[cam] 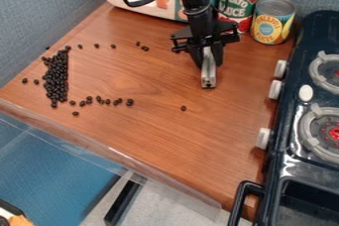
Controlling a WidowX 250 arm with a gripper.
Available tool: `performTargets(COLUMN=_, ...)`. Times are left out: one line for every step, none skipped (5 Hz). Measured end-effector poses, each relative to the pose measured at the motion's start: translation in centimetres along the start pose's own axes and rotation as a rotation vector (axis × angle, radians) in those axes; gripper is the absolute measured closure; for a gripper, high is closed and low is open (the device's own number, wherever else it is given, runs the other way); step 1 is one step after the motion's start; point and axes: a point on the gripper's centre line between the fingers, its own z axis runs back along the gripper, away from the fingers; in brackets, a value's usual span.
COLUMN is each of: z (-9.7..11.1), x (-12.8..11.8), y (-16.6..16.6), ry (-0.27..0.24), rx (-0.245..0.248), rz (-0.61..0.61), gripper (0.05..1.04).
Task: Sweep into pile
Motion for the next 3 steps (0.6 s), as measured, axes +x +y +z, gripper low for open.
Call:
performTargets(z=0.2, x=0.5, y=1.6, ry=-0.007, rx=0.007, rz=0.036, gripper=0.706)
performTargets(z=1.0, x=1.5, y=6.2, ry=-0.024, rx=0.030, rz=0.135, gripper=0.706)
performTargets(z=1.9, x=1.5, y=9.5, ry=-0.030, rx=0.049, rz=0.180, gripper=0.706)
